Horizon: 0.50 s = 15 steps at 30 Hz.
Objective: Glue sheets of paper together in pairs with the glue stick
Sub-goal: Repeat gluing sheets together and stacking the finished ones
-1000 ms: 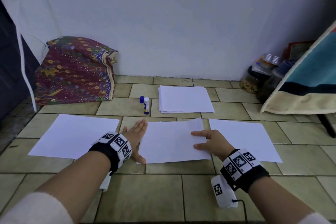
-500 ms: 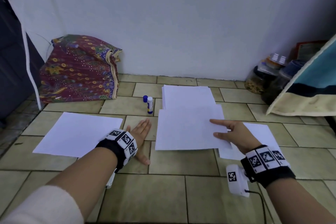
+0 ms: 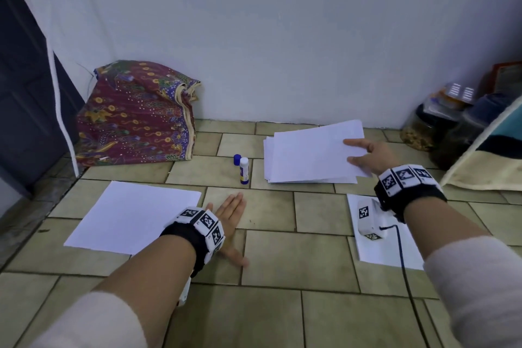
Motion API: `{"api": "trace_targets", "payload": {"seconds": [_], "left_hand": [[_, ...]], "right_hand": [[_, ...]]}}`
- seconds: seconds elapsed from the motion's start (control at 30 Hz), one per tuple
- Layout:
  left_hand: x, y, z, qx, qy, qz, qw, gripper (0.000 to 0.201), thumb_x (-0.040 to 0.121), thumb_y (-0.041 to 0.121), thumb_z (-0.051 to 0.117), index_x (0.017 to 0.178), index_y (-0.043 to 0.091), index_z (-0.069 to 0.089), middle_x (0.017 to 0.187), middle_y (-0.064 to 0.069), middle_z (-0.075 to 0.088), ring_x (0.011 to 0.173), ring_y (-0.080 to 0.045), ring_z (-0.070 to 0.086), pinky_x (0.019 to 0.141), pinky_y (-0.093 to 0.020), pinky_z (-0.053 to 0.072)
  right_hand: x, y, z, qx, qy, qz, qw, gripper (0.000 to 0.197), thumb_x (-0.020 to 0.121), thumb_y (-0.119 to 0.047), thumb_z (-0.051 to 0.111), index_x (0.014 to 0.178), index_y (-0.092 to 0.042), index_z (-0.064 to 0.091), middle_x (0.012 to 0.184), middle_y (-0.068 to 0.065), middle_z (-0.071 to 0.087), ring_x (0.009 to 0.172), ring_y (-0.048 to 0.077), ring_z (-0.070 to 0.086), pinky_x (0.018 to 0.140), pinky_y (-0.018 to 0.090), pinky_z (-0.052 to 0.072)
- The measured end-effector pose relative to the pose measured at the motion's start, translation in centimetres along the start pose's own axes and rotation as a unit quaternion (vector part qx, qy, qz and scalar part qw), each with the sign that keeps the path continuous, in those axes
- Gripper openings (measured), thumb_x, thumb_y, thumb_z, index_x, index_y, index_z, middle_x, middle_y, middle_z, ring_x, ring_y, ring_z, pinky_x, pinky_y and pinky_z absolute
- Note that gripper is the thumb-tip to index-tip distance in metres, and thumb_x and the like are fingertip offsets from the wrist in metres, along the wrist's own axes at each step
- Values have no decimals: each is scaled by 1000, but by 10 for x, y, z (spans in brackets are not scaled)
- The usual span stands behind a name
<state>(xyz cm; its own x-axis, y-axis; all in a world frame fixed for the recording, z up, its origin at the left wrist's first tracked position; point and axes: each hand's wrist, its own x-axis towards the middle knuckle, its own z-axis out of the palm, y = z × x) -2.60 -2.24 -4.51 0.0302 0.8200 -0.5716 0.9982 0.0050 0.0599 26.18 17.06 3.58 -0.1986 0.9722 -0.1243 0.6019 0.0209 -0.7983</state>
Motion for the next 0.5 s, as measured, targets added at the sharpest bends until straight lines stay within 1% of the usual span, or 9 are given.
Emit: {"api": "trace_targets", "payload": {"seconds": [0.07,0.1,0.13,0.17,0.2,0.27,0.33,0.4,0.5], "left_hand": [[2,2,-1,-9,11,2,1000,152,26,94,15,148,13,-25,154,2,-34,143,-14,-27,115,-53,-7],[3,2,0,-16,20,1,1000,158,19,99,6,148,13,-23,154,2,-32,144,-13,-25,115,-52,-6],[4,2,1,-19,23,-1,1000,164,11,101,-6,148,13,-23,155,3,-31,144,-13,-24,115,-52,-5],[4,2,1,-20,27,-4,999,166,7,99,-17,148,13,-23,155,3,-31,144,-13,-23,115,-52,-5],[4,1,1,-23,31,-6,999,166,5,96,-22,148,14,-24,155,3,-31,144,-13,-23,115,-51,-5],[3,1,-1,-28,25,-4,999,166,2,95,-22,148,15,-25,154,3,-33,144,-13,-24,115,-51,-6],[1,2,-3,-25,15,2,1000,167,0,95,-22,147,15,-27,153,3,-34,143,-14,-25,115,-50,-7],[0,3,-5,-26,13,5,1000,168,-1,95,-22,147,14,-26,152,4,-36,144,-14,-25,115,-50,-8],[-2,3,-6,-32,12,1,999,168,0,95,-22,147,13,-26,150,5,-38,144,-14,-25,115,-49,-9]], "right_hand": [[13,-1,4,-29,-8,3,1000,45,87,-7,66,127,-27,59,118,10,62,83,20,60,70,20,43],[19,0,7,-44,-11,4,999,45,87,-7,65,128,-27,59,116,7,61,78,15,58,63,18,41],[24,0,10,-51,-9,6,999,45,88,-7,65,128,-27,59,117,5,59,75,13,55,61,17,39],[29,2,14,-58,-5,7,998,46,88,-6,64,128,-27,59,122,4,58,79,14,54,64,19,40],[32,3,18,-70,-2,5,998,46,87,-4,64,127,-27,60,128,4,56,87,17,55,71,20,41],[39,6,27,-114,-4,5,994,46,86,-2,64,127,-25,60,137,4,51,109,23,54,86,24,41],[45,10,33,-151,-13,3,988,47,85,-1,64,127,-21,60,142,6,46,123,26,49,97,25,37],[50,10,37,-177,-20,2,984,49,85,0,64,129,-19,58,144,8,44,126,27,47,99,24,35],[59,13,41,-200,-30,10,979,51,84,-2,66,131,-20,57,145,8,43,126,27,47,100,26,36]]}}
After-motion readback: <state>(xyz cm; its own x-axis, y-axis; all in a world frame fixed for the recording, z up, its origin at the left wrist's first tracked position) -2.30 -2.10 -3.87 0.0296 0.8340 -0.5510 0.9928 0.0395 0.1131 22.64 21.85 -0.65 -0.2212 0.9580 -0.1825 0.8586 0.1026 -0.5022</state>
